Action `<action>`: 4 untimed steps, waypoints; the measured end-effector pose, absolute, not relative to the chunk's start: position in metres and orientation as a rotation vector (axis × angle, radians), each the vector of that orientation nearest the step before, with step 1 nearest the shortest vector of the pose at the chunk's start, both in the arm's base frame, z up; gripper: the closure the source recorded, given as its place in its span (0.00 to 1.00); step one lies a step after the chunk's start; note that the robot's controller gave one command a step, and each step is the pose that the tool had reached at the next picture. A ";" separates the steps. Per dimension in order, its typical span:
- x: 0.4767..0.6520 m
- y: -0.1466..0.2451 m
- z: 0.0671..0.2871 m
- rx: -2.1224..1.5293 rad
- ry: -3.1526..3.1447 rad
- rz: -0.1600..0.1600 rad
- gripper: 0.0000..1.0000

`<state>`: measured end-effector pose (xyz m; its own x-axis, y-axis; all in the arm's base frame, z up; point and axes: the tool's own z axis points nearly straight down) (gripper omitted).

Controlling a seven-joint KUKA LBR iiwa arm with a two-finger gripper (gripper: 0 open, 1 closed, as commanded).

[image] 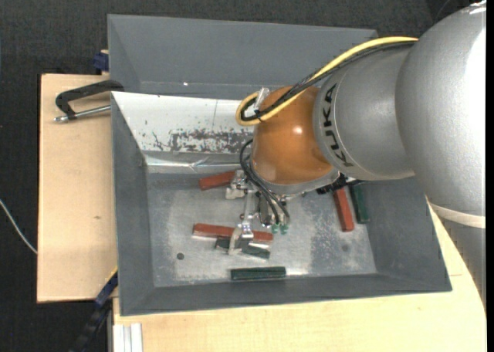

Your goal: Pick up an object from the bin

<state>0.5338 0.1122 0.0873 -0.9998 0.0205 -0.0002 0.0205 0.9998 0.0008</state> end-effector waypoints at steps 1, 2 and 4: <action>0.547 0.113 0.089 0.134 3.136 0.005 0.00; 0.499 0.127 0.078 0.077 3.130 -0.001 1.00; 0.511 0.130 0.203 0.089 3.137 0.003 1.00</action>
Offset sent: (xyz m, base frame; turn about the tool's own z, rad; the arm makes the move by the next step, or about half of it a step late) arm -0.0407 0.0159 -0.0173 0.0271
